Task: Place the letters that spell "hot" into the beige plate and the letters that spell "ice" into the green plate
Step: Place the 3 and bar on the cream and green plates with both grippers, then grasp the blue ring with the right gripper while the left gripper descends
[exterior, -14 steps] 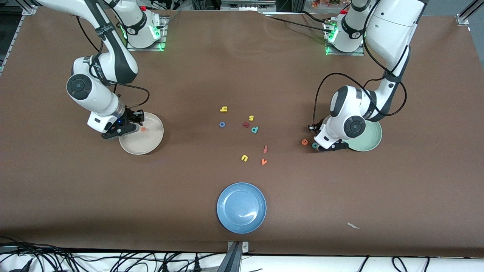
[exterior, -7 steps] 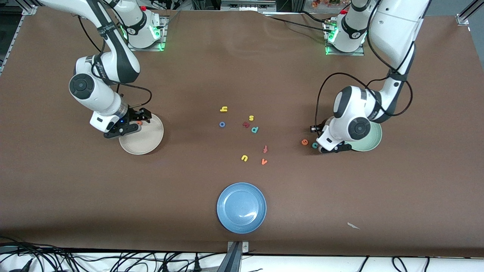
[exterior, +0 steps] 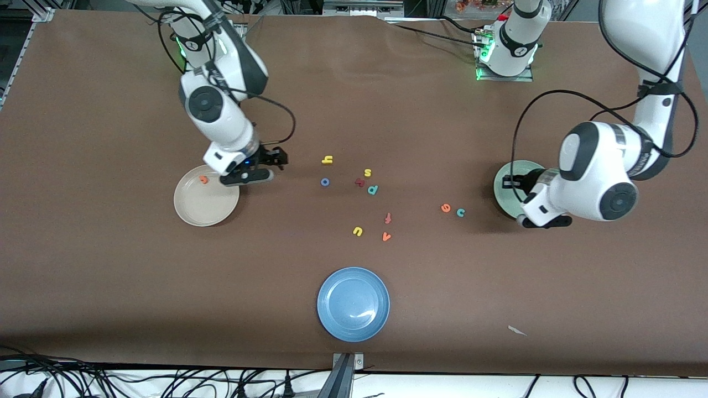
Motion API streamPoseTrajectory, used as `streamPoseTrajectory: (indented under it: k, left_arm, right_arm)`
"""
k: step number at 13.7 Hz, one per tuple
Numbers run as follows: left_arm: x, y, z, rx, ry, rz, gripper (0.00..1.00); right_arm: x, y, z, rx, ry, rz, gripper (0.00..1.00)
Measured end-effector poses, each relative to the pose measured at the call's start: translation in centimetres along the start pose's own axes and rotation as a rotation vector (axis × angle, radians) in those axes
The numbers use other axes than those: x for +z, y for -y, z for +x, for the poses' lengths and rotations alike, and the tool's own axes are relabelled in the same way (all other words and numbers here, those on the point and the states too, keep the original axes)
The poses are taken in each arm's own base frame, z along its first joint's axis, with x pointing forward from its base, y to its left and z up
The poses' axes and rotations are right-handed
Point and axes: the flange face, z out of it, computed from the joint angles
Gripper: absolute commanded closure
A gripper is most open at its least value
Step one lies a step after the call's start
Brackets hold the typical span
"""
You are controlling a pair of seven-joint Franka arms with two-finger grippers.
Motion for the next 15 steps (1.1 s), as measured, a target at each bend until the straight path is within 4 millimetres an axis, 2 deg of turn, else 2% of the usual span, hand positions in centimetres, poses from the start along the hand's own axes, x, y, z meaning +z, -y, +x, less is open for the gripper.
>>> streamPoseTrajectory:
  k: [2,4,8,9,10,11,14,15]
  left_arm:
    - [0.4,3.3,0.4,0.019,0.010,0.035,1.00]
    - [2.2,4.9,1.3,0.028,0.035,0.041,1.00]
    - [9.2,5.4,3.9,0.031,0.089,0.042,0.99]
    - [10.3,5.5,4.3,0.031,0.101,0.041,0.81]
    - [11.1,5.6,4.5,0.030,0.108,0.041,0.58]
    - [11.5,5.6,4.6,0.029,0.114,0.041,0.30]
    - [11.1,5.6,4.8,0.030,0.105,0.041,0.03]
    - [10.5,5.5,4.8,0.030,0.094,0.041,0.01]
  right_arm:
    - [1.4,3.4,-0.2,0.056,-0.013,0.026,0.00]
    - [3.2,5.6,0.0,0.088,-0.022,0.031,0.00]
    - [7.2,9.3,-0.1,0.131,-0.060,-0.036,0.00]
    - [8.1,10.2,-0.4,0.142,-0.069,-0.051,0.01]
    - [8.9,11.0,-0.6,0.151,-0.078,-0.063,0.01]
    - [9.6,11.7,-0.8,0.158,-0.085,-0.070,0.01]
    - [10.8,12.8,-1.0,0.161,-0.088,-0.074,0.09]
    - [11.0,12.9,-0.9,0.160,-0.086,-0.074,0.14]
